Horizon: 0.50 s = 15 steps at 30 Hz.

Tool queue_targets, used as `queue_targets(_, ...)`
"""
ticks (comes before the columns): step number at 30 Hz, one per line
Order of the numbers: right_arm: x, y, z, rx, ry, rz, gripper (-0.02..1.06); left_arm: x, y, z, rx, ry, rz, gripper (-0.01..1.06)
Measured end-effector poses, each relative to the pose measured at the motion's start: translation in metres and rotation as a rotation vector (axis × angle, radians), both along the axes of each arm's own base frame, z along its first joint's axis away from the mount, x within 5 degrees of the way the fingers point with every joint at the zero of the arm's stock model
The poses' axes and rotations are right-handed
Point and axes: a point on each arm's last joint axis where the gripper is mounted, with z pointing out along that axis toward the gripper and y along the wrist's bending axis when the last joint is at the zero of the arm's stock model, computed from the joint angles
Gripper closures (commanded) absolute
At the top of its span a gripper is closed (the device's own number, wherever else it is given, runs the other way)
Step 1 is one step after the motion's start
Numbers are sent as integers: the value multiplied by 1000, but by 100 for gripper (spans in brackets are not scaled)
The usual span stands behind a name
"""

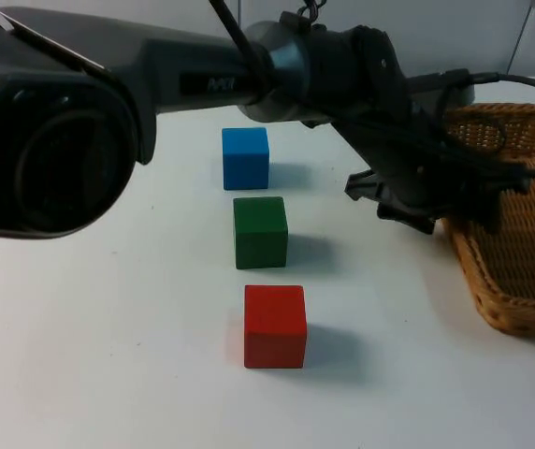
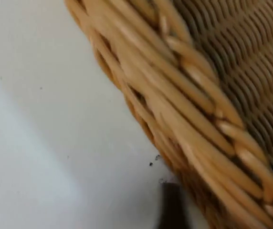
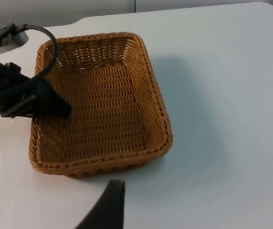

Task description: Pick up the basket with the left hand and place the blue cube into the basket with the right hand.

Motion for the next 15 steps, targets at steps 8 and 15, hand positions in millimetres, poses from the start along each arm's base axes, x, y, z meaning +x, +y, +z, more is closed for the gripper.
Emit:
queue_targets(8,0,0,0,0,0,0,4,0,-3,3,-29,10,17,105)
queue_targets(15,0,0,0,2,0,-1,4,-1,-5,6,-37,76,93,105)
